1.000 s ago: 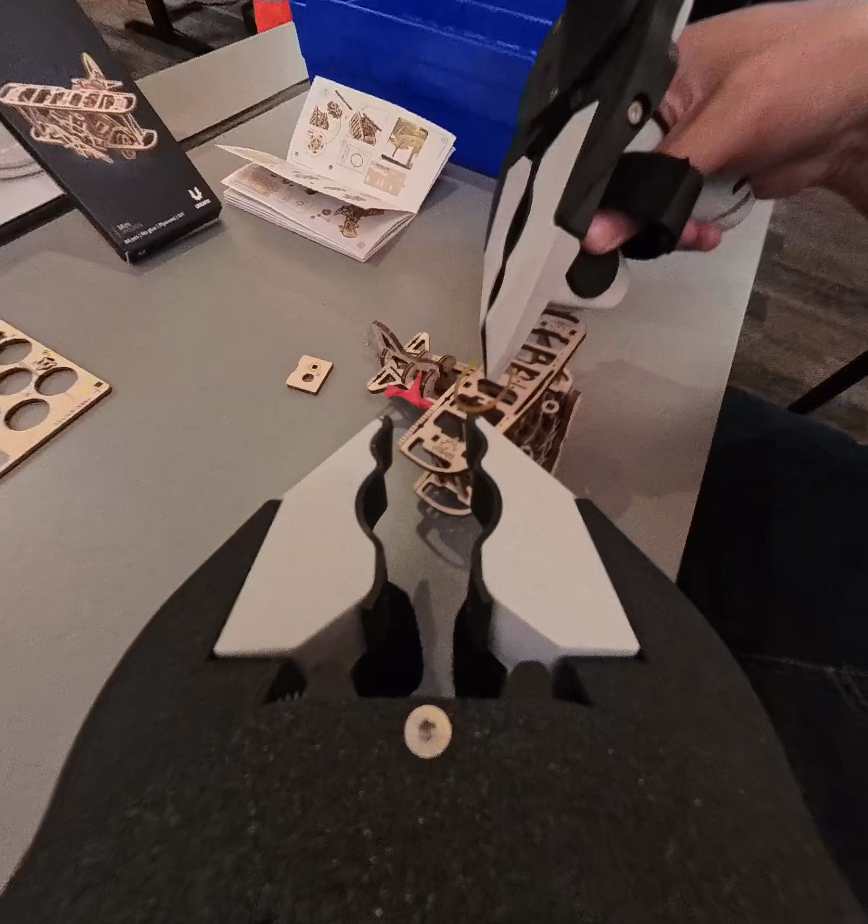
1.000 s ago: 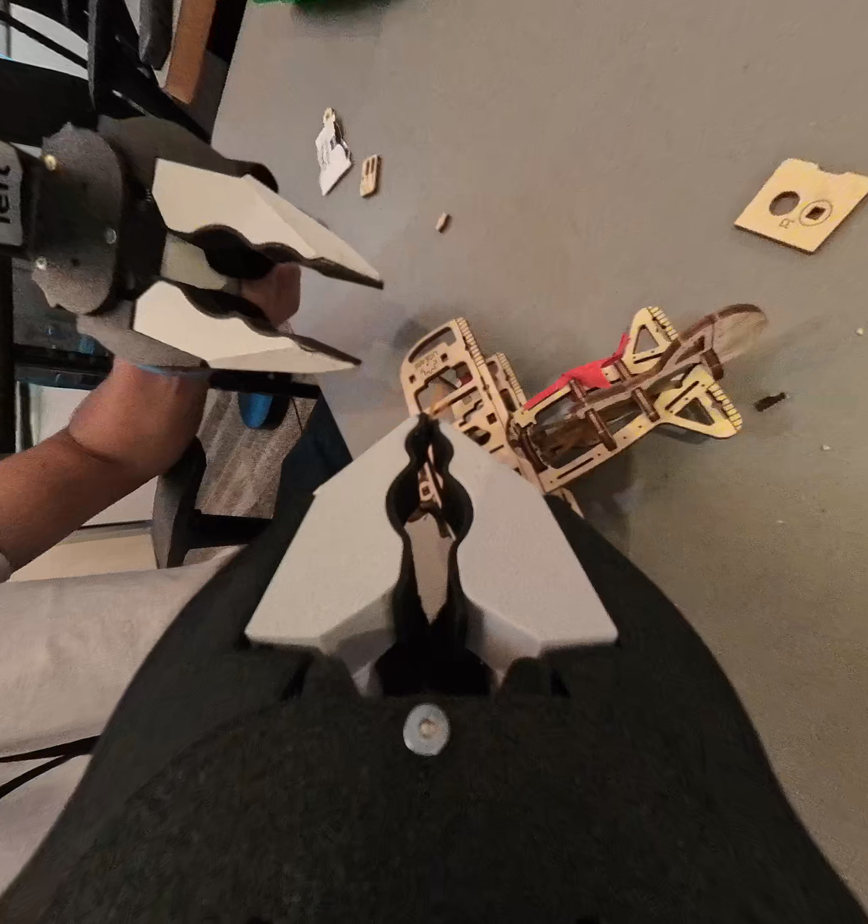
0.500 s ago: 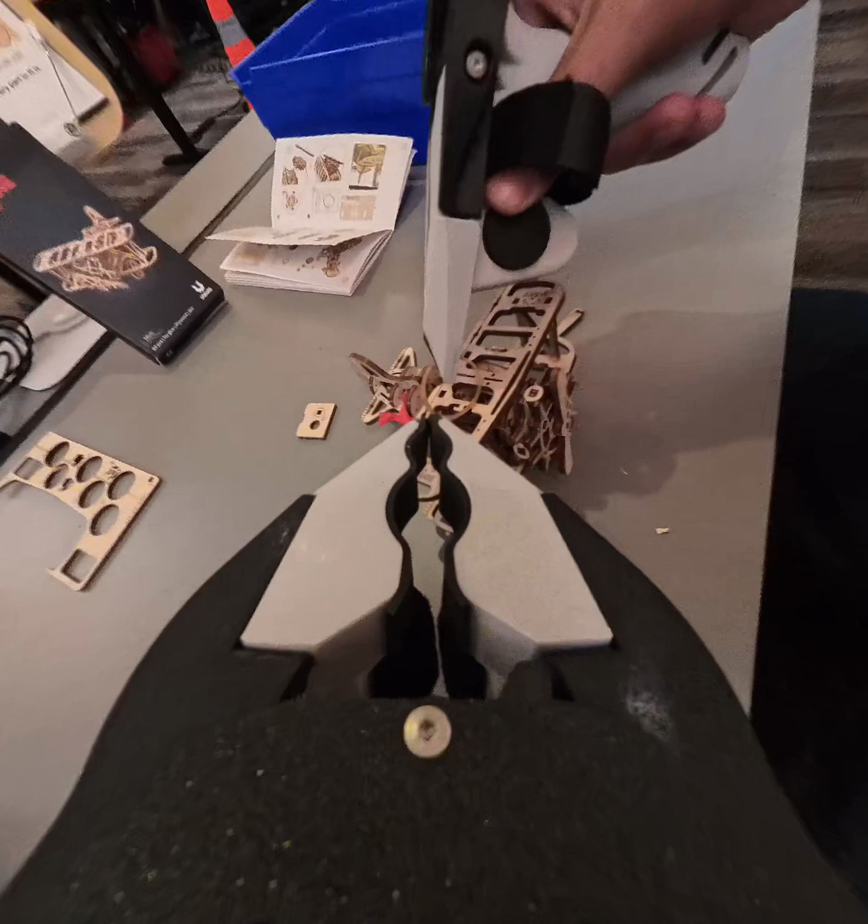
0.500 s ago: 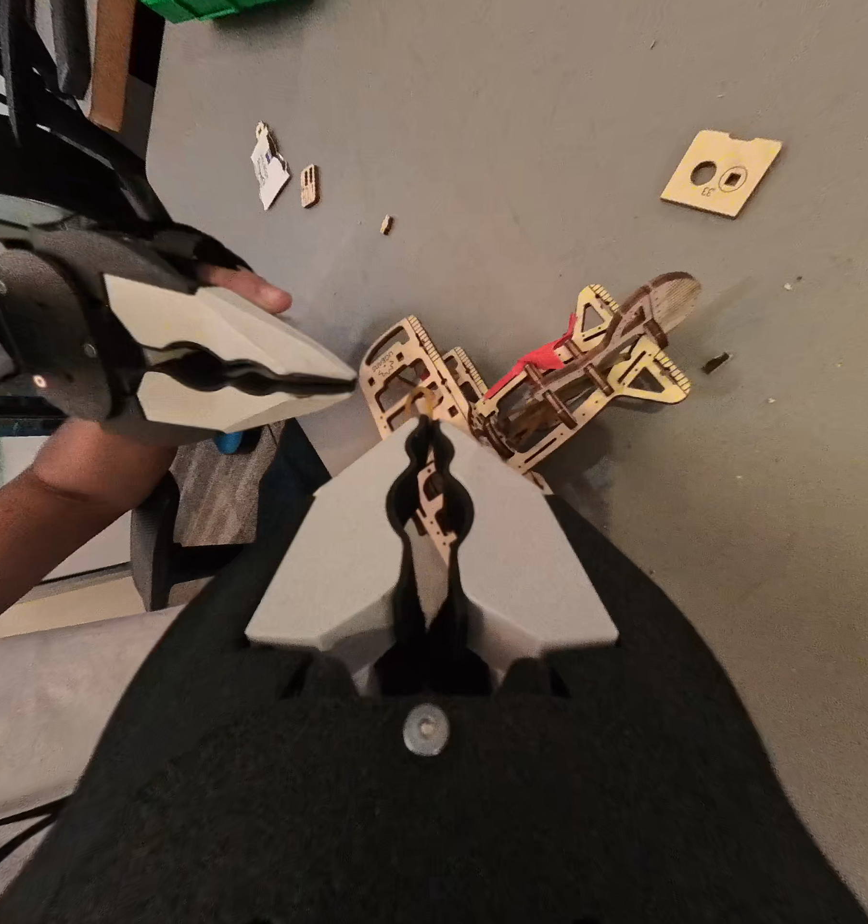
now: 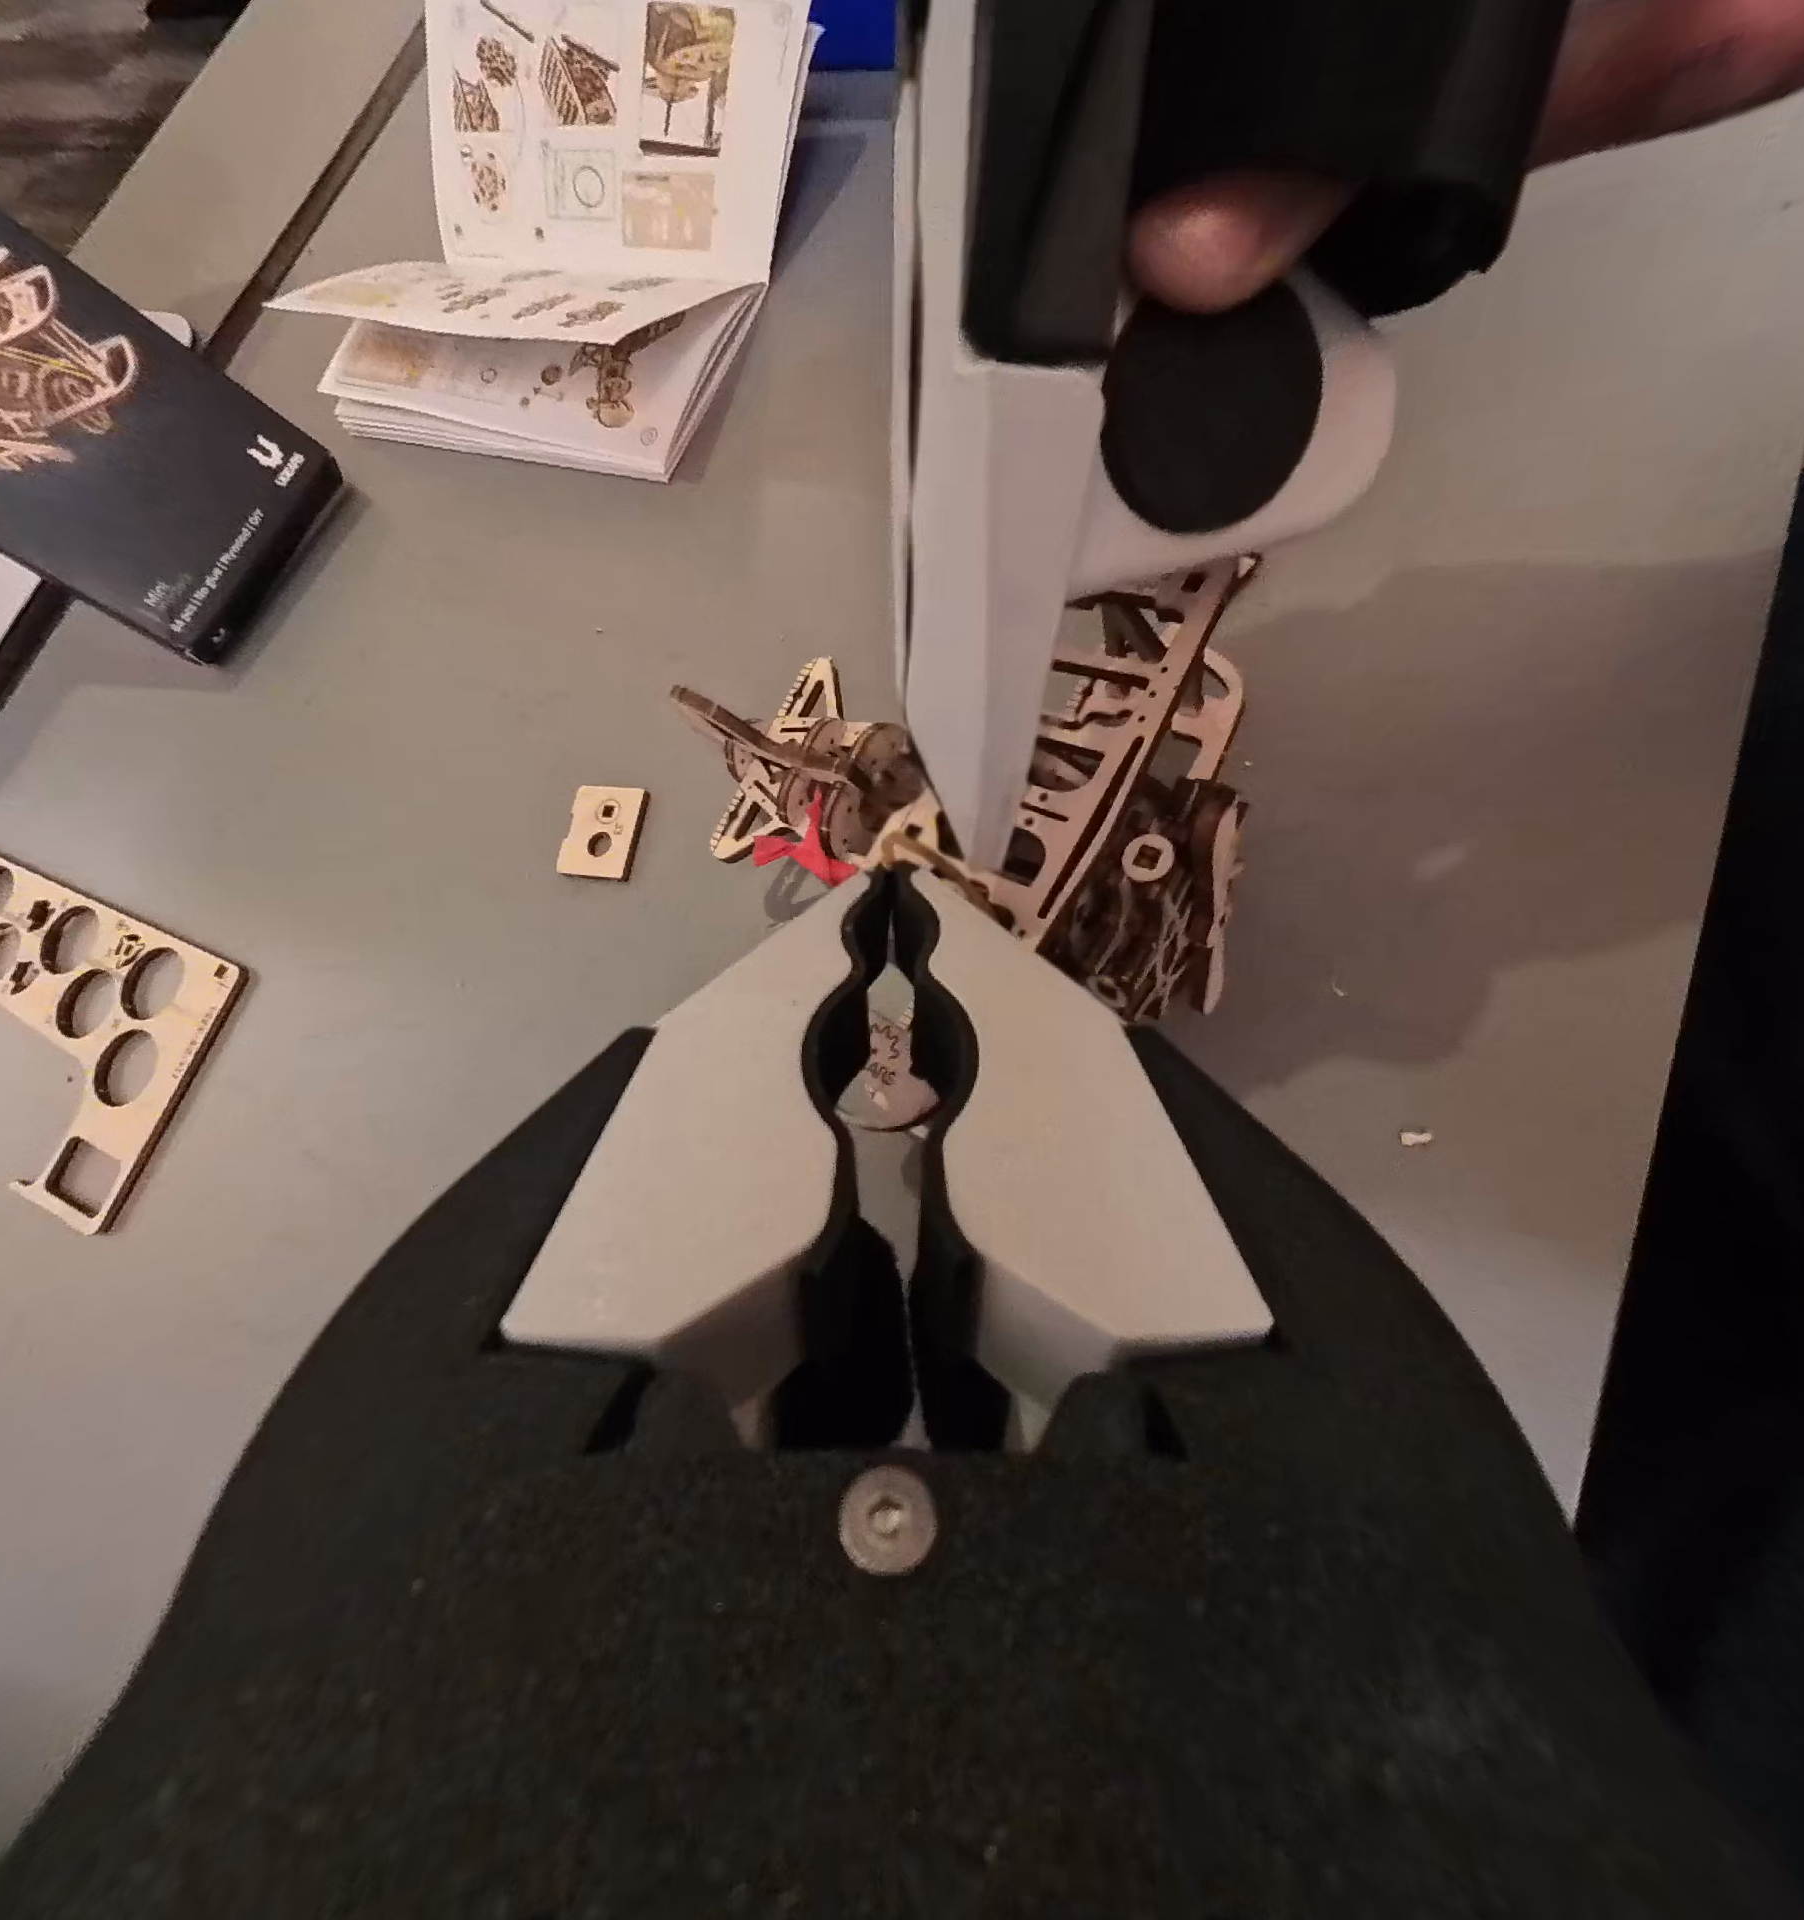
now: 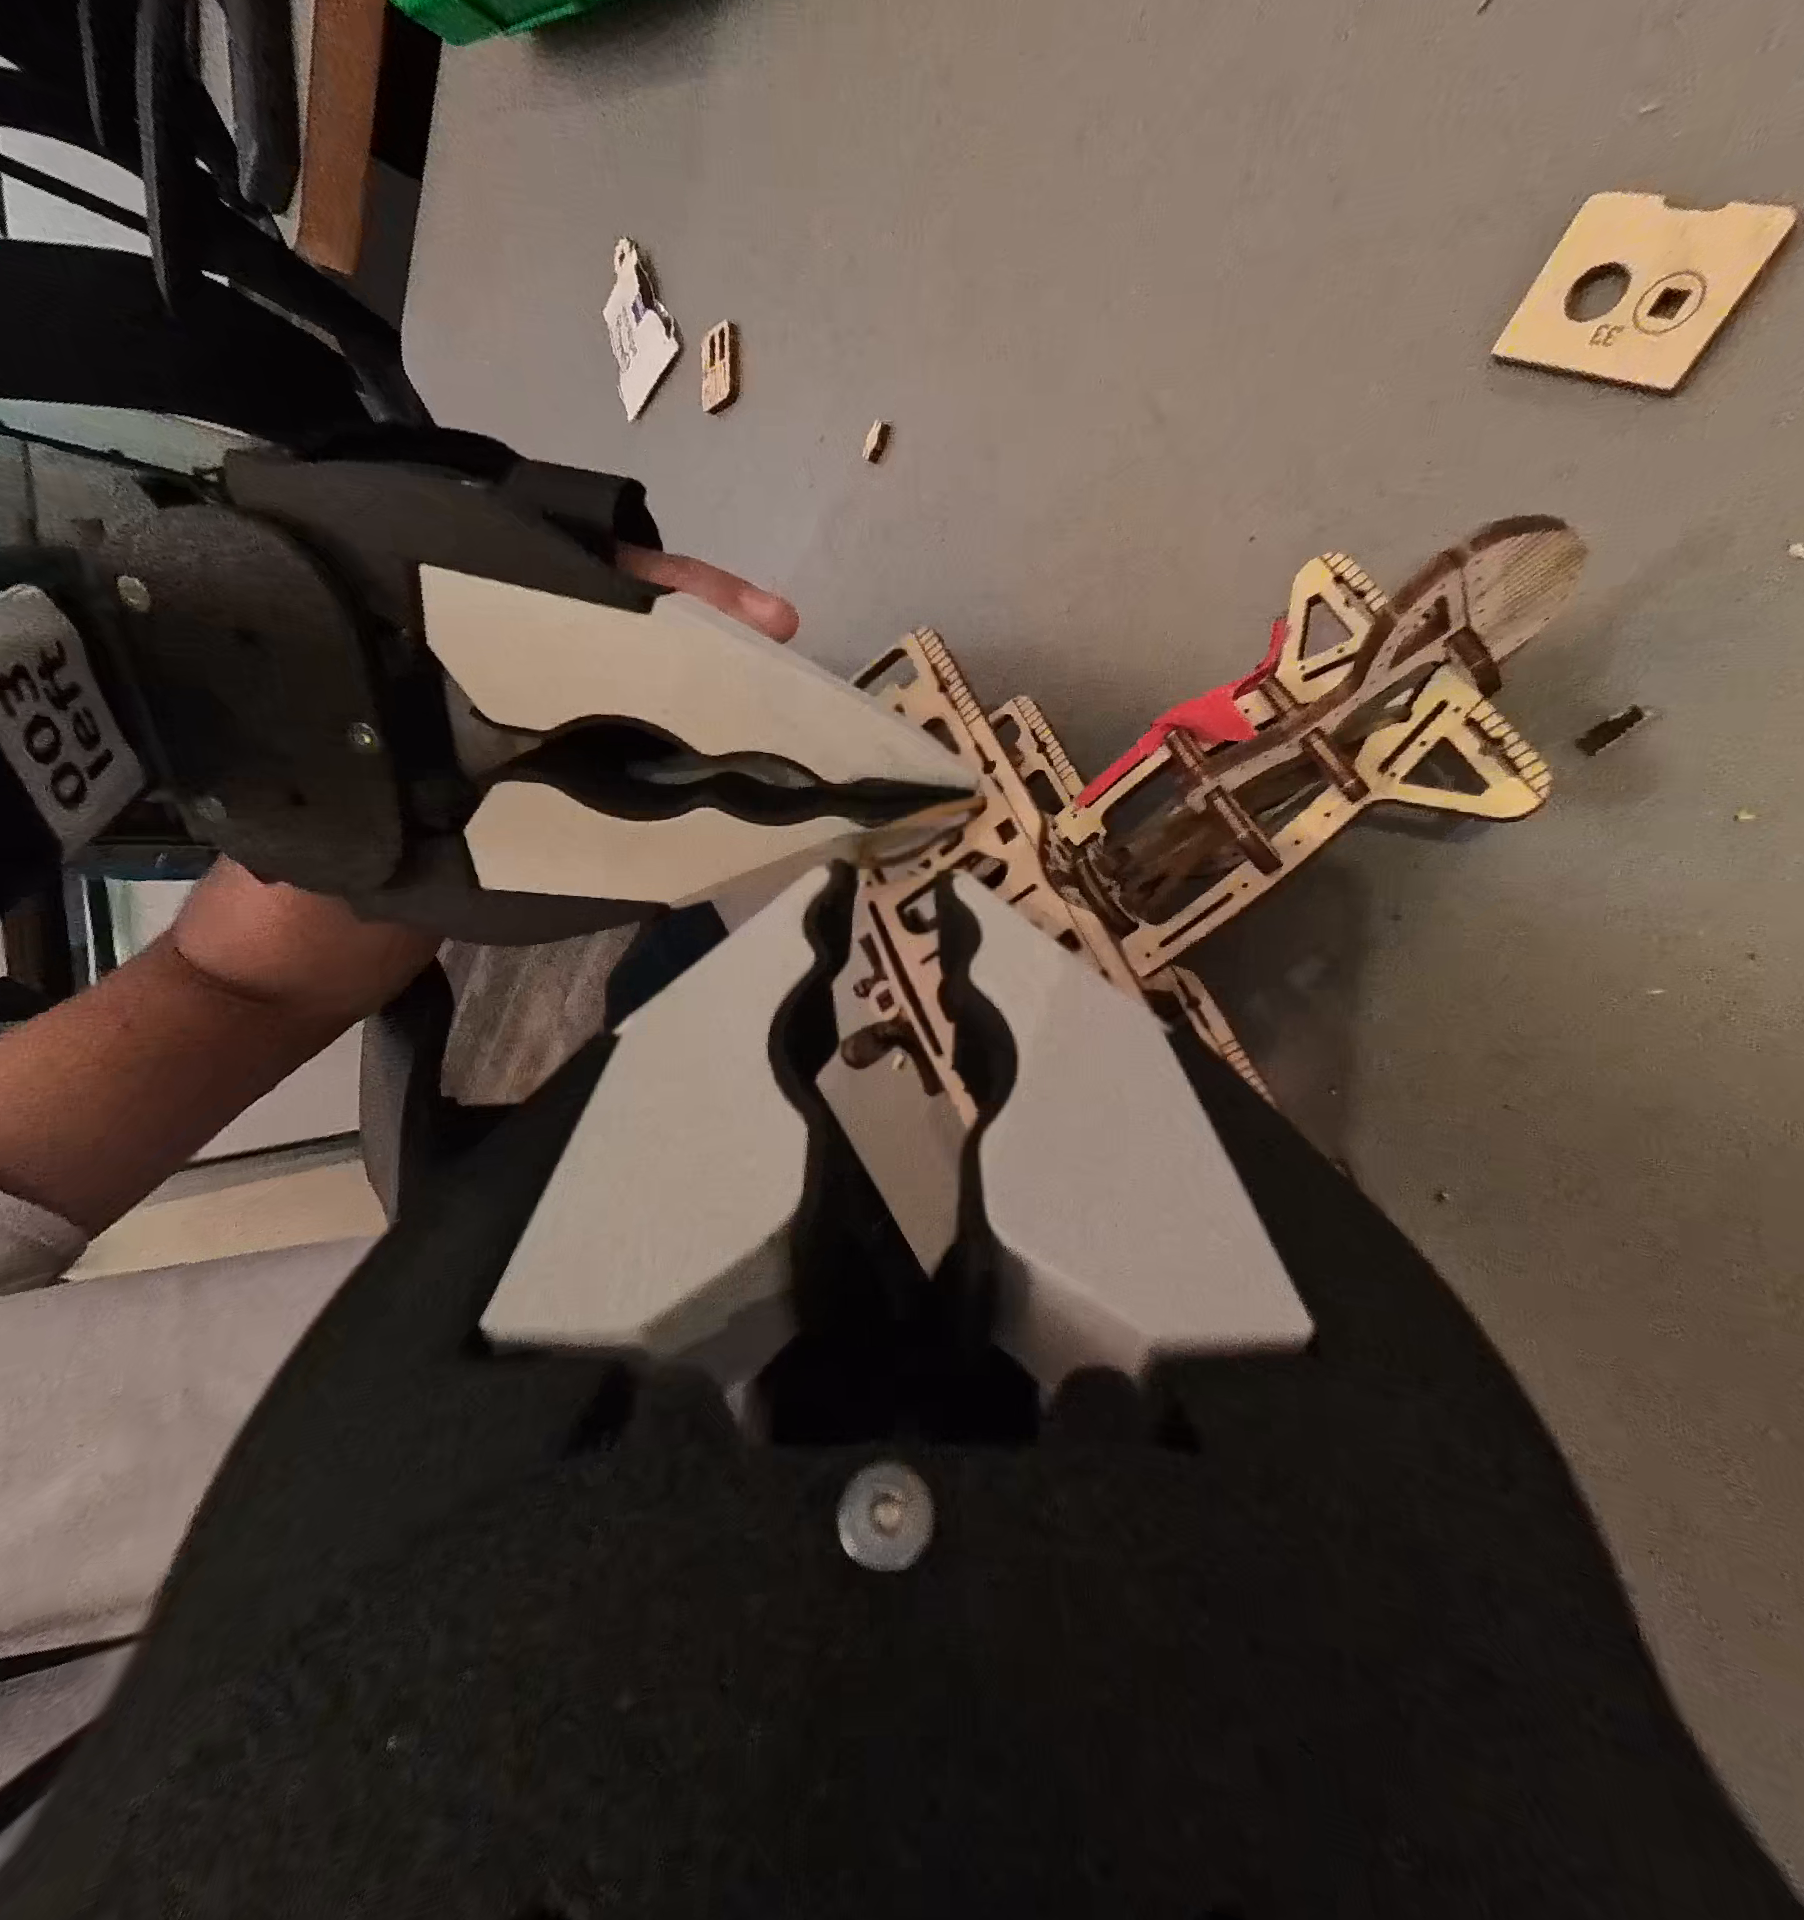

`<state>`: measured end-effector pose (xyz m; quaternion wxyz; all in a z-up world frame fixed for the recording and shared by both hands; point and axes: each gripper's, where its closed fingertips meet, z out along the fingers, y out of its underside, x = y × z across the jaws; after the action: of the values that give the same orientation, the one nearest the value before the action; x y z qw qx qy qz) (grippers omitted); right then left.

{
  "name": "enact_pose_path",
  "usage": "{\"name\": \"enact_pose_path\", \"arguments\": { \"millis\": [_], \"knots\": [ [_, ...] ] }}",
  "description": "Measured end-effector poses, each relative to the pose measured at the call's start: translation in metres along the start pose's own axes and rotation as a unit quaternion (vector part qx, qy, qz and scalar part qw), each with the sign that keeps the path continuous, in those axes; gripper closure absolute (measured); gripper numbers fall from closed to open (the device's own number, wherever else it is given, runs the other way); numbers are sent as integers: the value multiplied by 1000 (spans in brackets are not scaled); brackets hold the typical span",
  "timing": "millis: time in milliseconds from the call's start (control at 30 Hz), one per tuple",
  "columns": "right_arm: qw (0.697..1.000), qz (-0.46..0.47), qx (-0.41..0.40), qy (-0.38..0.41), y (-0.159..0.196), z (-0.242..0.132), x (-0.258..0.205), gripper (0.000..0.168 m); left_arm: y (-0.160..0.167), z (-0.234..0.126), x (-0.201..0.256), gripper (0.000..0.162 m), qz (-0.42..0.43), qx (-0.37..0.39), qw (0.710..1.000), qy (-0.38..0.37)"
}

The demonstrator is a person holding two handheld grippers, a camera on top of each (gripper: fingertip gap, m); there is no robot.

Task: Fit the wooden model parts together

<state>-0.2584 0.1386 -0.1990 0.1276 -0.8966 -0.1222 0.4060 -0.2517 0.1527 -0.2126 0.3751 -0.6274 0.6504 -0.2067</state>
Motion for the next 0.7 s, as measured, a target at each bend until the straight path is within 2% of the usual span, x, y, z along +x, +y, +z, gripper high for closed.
{"name": "enact_pose_path", "arguments": {
  "millis": [133,300,433,500,533,633,700],
  "knots": [
    [999,-27,-15,-14,5,1,-4,146,1,1,2,162,0,-3,1000,4],
    [990,-141,17,25,-5,-12,0,153,2,1,2,162,-1,-3,1000,7],
    [964,-254,66,48,-18,-18,-8,152,2,1,2,162,7,-6,1000,3],
    [941,-324,66,68,-15,-13,-10,160,1,1,3,162,7,-6,1000,4],
    [934,-340,58,91,-12,-11,-6,168,1,1,3,162,6,-6,1000,5],
    [924,-362,29,119,-5,-4,1,168,2,2,3,162,3,-5,1000,7],
    [922,-369,48,108,-9,-3,-5,168,2,2,3,162,3,-6,1000,6]
  ]
}}
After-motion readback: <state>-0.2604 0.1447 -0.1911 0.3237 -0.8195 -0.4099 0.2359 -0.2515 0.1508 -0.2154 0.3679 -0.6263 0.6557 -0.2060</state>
